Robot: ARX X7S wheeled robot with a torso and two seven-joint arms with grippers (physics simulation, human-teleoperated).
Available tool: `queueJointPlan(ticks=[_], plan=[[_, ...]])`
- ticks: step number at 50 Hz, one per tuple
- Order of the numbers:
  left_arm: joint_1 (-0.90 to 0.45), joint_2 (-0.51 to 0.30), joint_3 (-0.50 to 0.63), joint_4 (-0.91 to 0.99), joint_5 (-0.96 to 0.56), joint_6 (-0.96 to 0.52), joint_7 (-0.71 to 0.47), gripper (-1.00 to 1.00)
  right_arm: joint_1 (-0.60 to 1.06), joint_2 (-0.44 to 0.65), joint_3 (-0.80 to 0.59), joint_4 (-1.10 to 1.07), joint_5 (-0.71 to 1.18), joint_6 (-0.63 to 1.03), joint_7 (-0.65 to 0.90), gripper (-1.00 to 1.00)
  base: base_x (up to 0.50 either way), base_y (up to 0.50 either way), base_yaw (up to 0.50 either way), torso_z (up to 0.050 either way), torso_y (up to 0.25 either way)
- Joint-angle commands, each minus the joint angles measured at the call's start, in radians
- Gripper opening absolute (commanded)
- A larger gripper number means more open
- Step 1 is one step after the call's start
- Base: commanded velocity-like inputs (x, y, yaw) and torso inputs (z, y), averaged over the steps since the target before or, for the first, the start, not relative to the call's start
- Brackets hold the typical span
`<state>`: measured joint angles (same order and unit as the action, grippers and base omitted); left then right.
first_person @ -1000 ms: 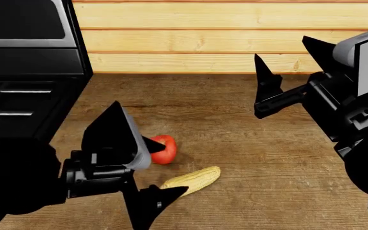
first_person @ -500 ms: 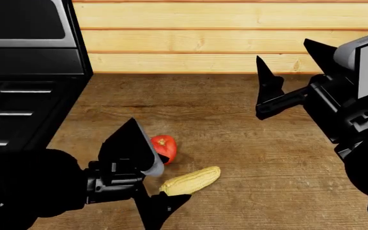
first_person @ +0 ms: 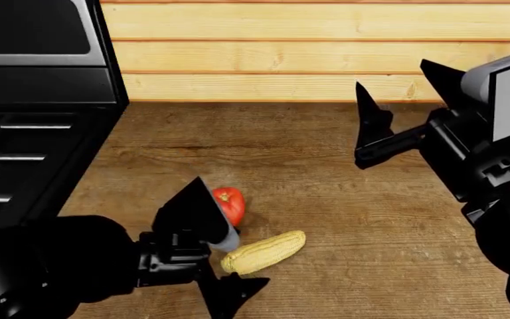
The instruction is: Pick the corn, tomato from the counter and place them in the cabinet. Then close the cabinet.
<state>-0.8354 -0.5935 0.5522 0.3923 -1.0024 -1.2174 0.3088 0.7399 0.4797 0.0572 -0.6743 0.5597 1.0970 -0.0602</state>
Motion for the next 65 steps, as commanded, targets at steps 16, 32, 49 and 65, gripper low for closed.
queueJointPlan(ticks=[16, 32, 49, 65], plan=[[0.018, 0.013, 0.049, -0.054, 0.038, 0.029, 0.006, -1.00, -0.022, 0.009, 0.014, 0.008, 0.003, -0.021, 0.006, 1.00, 0.00, 0.00, 0.00, 0.000, 0.000], [0.018, -0.021, -0.020, 0.053, -0.052, 0.001, -0.039, -1.00, 0.008, 0.011, 0.031, -0.016, 0.034, 0.022, 0.022, 1.00, 0.00, 0.00, 0.00, 0.000, 0.000], [0.029, -0.086, -0.252, 0.192, -0.253, 0.066, -0.117, -1.00, 0.043, 0.025, 0.070, -0.044, 0.072, 0.075, 0.039, 1.00, 0.00, 0.00, 0.00, 0.000, 0.000], [0.017, -0.157, -0.421, 0.255, -0.459, 0.113, -0.211, -1.00, 0.052, 0.029, 0.082, -0.048, 0.081, 0.085, 0.053, 1.00, 0.00, 0.00, 0.00, 0.000, 0.000]])
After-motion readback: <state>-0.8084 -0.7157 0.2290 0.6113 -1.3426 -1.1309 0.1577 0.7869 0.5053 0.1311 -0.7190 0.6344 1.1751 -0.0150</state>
